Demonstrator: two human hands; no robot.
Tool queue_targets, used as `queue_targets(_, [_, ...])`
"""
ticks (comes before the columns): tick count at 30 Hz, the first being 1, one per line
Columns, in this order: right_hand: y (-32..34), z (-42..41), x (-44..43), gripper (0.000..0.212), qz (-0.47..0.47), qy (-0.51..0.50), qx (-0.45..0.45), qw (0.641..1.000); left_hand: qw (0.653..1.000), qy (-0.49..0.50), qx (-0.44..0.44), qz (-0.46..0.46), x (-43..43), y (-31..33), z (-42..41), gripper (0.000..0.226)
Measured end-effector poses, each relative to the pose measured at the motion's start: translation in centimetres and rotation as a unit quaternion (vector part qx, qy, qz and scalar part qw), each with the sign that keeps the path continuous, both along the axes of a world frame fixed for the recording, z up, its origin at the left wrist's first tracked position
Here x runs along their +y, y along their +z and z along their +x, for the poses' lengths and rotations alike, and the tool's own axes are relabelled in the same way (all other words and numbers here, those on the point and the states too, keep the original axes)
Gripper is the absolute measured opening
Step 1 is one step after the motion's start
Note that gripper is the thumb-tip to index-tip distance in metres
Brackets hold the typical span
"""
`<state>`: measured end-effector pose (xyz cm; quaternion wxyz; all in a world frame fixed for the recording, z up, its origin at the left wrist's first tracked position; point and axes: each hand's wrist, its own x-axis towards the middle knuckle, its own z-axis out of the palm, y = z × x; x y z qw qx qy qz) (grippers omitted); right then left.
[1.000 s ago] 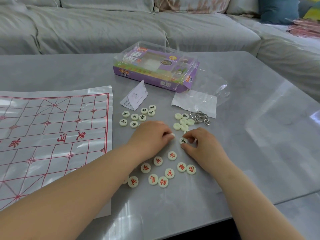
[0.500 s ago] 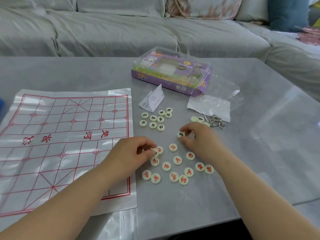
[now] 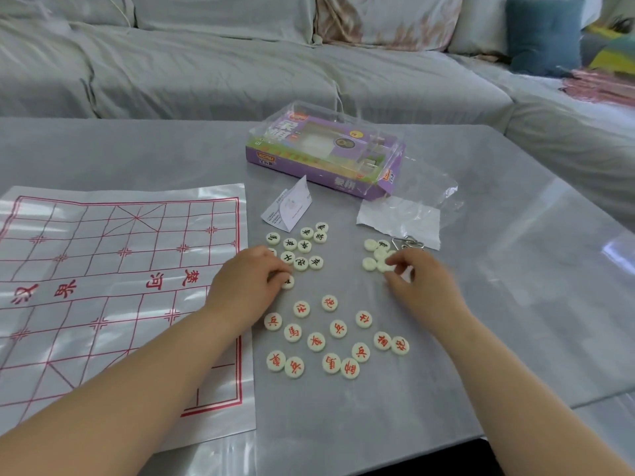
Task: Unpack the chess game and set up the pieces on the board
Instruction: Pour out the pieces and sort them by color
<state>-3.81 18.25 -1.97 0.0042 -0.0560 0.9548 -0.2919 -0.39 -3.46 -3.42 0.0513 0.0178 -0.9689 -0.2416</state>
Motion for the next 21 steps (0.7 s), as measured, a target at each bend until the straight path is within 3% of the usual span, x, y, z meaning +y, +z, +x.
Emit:
queue_targets(5, [-0.4, 0.1, 1.6, 0.030, 0.056, 0.002, -0.057, 0.997, 0.999, -0.015, 0.040, -0.004, 0.1, -0.2, -0.5, 0.023])
queue_targets(10, [-0.5, 0.0, 0.2, 0.018, 0.060, 0.006, -0.040, 0.997, 0.998, -0.038, 0.035, 0.045, -1.1, -0.3, 0.3, 0.024])
queue_targets(21, [-0.4, -1.0, -5.0, 0.025, 0.062, 0.121, -0.018, 0.991, 0.997, -0.012, 0.070, -0.015, -1.4, -0.6, -1.3, 0.020])
